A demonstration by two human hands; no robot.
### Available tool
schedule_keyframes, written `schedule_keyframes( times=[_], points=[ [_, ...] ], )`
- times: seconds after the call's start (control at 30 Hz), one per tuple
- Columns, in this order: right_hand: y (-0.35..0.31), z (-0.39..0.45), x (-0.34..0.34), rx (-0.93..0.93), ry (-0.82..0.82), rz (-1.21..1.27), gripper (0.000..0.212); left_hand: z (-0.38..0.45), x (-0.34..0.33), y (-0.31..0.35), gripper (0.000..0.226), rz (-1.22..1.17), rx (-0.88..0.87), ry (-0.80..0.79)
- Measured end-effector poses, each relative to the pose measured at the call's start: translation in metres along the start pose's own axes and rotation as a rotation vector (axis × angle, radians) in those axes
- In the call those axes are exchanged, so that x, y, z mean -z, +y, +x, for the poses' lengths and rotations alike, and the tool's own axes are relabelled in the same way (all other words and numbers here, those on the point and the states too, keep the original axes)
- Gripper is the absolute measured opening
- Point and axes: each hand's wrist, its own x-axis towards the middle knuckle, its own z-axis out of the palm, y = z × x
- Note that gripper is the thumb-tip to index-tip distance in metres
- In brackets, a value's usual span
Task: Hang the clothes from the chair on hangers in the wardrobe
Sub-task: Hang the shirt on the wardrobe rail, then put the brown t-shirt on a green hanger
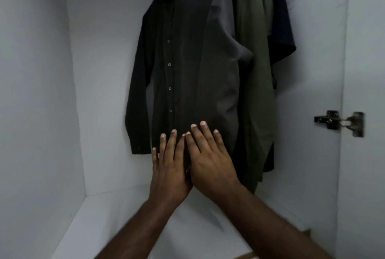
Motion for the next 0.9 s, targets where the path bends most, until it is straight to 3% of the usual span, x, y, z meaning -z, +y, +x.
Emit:
schedule_keyframes(
  times=[0.2,0.47,0.63,0.9],
  points=[
    [0.016,-0.048,0.041,-0.139,0.015,-0.070,0.067,-0.014,0.006,0.045,0.087,-0.049,-0.103,0.000],
    [0.041,-0.137,0.101,-0.282,-0.112,-0.255,0.065,-0.060,0.004,0.131,0.071,-0.197,-0.189,-0.046],
    [0.059,-0.192,0.170,-0.360,-0.162,-0.401,0.068,-0.091,0.016,0.205,0.071,-0.351,-0.263,-0.108],
    [0.081,-0.275,0.309,-0.482,-0.109,-0.624,0.062,-0.128,0.069,0.350,0.066,-0.643,-0.443,-0.114]
  ],
)
